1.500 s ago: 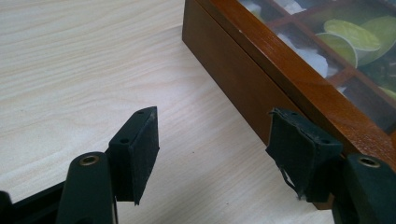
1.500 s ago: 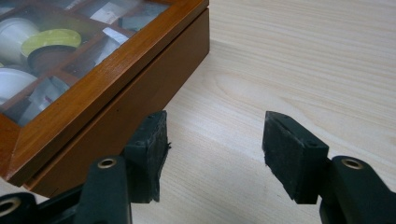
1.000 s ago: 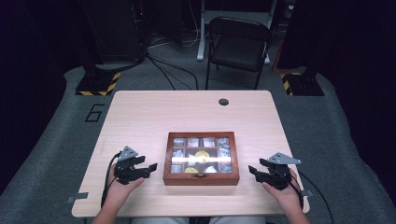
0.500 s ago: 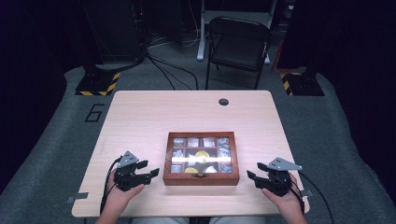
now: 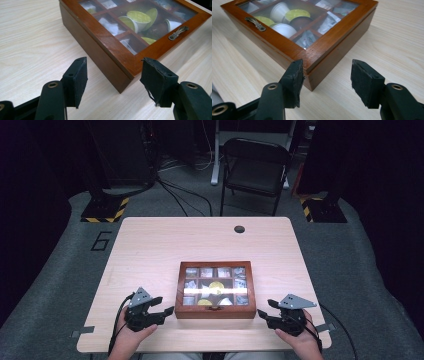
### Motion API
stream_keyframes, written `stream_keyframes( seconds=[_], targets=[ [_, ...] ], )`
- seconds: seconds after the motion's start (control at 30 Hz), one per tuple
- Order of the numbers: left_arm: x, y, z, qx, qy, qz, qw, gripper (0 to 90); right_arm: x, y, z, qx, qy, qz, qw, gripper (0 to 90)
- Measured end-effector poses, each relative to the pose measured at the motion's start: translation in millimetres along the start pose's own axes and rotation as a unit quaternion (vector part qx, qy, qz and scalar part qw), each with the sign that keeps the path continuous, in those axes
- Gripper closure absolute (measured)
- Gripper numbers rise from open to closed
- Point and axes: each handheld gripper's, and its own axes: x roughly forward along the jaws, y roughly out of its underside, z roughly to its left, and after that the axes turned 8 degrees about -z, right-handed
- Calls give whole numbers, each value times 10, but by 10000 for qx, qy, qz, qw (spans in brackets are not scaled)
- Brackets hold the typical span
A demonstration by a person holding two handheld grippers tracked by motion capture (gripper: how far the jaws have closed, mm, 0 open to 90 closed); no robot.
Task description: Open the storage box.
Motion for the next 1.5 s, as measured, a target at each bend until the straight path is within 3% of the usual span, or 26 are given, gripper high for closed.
stream_keyframes(
  seconds=[0.1,0.13,0.4,0.63,1.37,1.5],
  targets=[
    [31,11,-49,-15,82,39,10000,389,32,2,41,-37,-71,72,9999,439],
    [39,10,-44,82,106,65,9999,393,39,3,40,-68,-99,96,9999,440],
    [105,38,-81,23,224,163,9996,412,125,15,83,-119,-177,184,9996,462],
    [156,57,-103,88,335,281,9990,453,175,28,102,-145,-225,309,9992,487],
    [296,101,-137,431,258,604,9969,504,282,36,114,-236,-371,488,9978,532],
    [301,99,-137,374,280,610,9970,505,287,37,115,-261,-345,486,9979,530]
  ],
)
